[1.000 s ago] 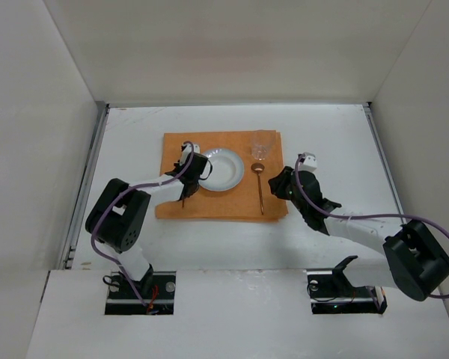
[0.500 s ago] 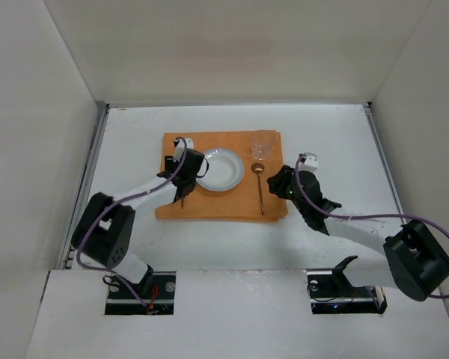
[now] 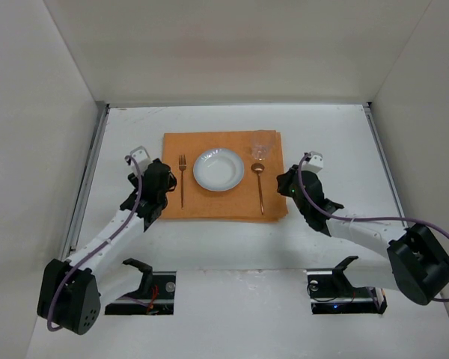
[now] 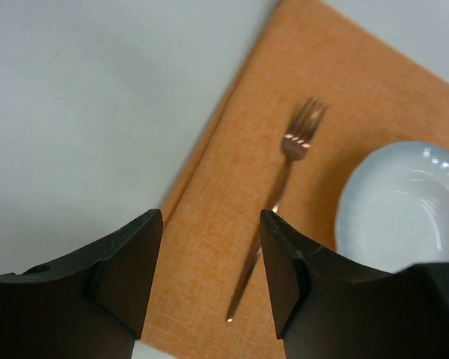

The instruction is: Set the dinner table for one person

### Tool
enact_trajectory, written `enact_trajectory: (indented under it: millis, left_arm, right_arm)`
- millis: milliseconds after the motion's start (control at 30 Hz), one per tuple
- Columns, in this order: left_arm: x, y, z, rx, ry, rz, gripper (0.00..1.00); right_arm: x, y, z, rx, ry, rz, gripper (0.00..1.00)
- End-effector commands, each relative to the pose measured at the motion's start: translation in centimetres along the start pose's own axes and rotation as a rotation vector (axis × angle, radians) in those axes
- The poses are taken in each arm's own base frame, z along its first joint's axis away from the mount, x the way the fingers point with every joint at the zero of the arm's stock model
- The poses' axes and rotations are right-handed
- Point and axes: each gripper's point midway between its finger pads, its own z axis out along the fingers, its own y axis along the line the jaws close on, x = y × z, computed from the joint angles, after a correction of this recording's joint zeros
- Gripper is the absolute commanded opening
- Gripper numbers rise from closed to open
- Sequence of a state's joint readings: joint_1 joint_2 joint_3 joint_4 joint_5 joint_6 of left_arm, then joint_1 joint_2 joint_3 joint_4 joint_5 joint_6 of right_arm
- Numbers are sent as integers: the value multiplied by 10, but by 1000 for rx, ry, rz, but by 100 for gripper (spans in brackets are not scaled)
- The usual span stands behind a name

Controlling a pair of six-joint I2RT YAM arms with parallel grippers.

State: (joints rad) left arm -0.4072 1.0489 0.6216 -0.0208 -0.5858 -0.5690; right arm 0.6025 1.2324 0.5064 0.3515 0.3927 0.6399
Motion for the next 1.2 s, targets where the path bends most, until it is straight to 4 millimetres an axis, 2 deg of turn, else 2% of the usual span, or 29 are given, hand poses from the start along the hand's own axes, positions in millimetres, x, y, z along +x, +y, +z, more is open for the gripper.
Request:
enact_trajectory:
  millis: [0,67,100,267,400,500,667,800,867,1000,1167]
  left_arm:
    - [17,27,-1,-65,49,-182,52]
    - [22,46,-3,-98,68,-225,52]
    - [24,53,-5,-108,66,-242,52]
    - [30,84,-11,-172,77,-260,56]
    - [36,98,-14,-245,176,-273,57]
    - [35,111,-18,-300,188,-284,57]
    - [31,124,-17,-334,159,-353,58]
    - [31,122,-14,-316,168,-397,58]
    - [24,119,-14,-294,144,-404,58]
    - [21,114,-18,-243,96,-421,58]
    - [14,107,-26,-185,52,-436,58]
  right_arm:
    - [-13,4,-2,2,-59,20,0]
    - [-18,0,-6,9,-89,39,1]
    - [-21,-1,-8,12,-105,47,5]
    - [-28,4,-14,-22,-136,89,45]
    - [-29,9,-18,-40,-142,93,59]
    - [-26,-1,-25,-31,-145,113,63]
    - [-30,-54,-35,97,-205,199,67]
    - [-50,-65,-45,131,-286,249,66]
    - [-52,-76,-49,175,-323,244,66]
    - [-43,-96,-53,278,-360,185,66]
    - [-39,-101,-50,320,-362,172,67]
